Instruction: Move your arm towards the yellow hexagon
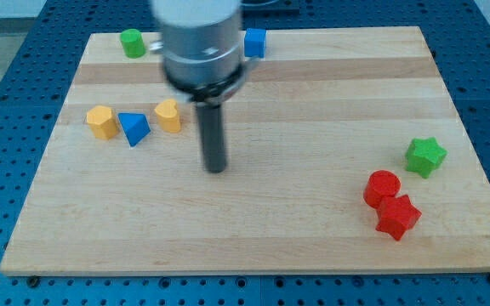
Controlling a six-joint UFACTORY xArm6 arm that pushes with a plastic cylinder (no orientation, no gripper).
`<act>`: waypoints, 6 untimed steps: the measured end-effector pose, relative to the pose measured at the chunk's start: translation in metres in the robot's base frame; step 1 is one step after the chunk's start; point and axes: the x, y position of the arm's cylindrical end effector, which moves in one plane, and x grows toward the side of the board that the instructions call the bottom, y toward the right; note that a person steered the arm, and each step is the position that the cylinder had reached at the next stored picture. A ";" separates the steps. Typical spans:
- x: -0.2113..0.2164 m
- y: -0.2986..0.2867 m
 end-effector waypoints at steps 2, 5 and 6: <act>0.005 -0.155; -0.047 -0.205; -0.064 -0.180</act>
